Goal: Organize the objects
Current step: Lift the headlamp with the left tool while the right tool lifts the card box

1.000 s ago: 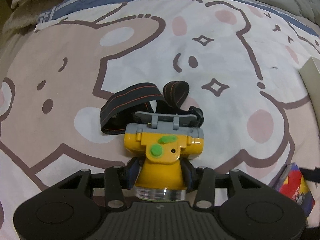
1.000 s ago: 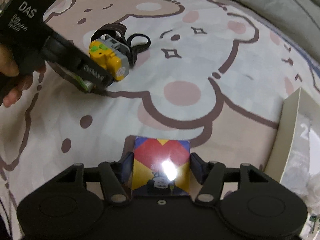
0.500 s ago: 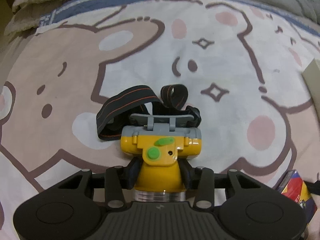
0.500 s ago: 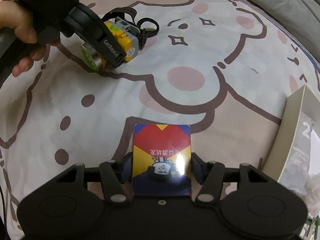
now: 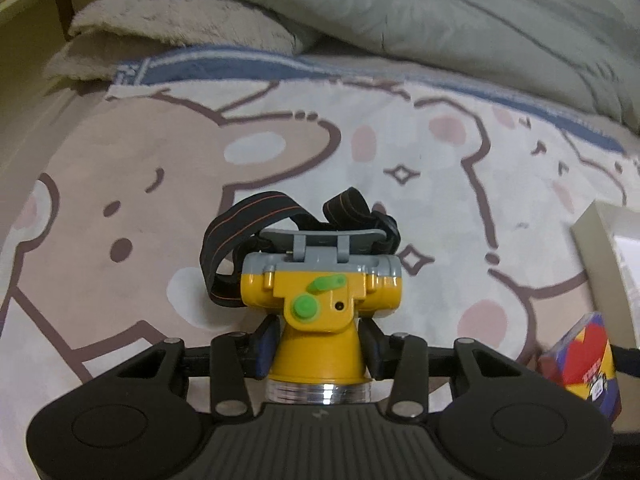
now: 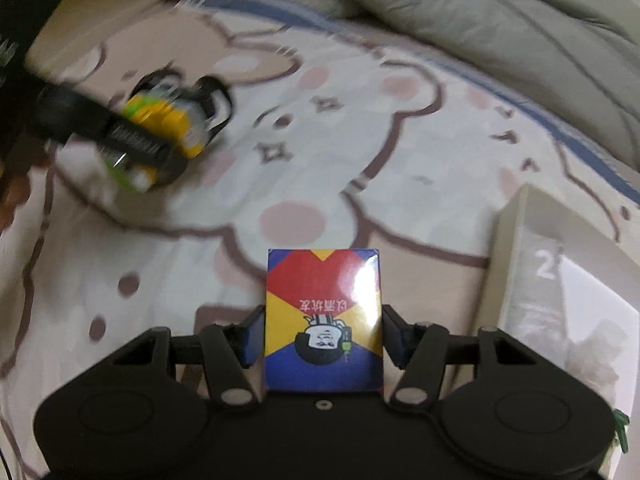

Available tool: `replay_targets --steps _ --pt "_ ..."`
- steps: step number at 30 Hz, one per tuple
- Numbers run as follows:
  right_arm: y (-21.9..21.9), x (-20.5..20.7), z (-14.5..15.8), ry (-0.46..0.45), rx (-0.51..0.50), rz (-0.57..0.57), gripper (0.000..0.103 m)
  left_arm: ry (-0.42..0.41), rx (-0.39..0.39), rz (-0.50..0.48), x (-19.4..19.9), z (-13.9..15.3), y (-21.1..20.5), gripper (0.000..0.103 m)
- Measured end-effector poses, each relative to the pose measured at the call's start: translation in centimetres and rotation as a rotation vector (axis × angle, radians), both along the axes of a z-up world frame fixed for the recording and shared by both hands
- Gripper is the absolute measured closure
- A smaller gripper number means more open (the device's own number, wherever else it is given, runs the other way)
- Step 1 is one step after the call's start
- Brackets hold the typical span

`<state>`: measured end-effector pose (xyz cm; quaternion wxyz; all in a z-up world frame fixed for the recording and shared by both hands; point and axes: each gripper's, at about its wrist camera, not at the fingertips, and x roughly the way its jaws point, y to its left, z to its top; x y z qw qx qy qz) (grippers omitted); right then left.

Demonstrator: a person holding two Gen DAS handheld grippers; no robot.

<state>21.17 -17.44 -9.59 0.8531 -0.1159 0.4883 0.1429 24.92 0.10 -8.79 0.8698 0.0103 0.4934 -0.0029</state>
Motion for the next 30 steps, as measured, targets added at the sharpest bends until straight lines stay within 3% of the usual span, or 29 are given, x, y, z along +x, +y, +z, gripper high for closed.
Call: replay_targets --steps 7,19,30 --pt "-1.5 -0.1 2.4 -0.113 0.035 -0.116 0.043 -0.084 -0.033 0.029 -1.8 2.4 0.3 0.059" --pt "-2.7 -2.1 6.0 -0.251 0.096 -0.209 0.043 -0.200 -0.063 0.023 -5.4 5.8 0.6 0.059" --pt "-4.4 -3.3 8.2 -0.326 0.132 -0.285 0.043 -0.269 -0.058 -0.016 -7.4 7.5 -0.2 0.059"
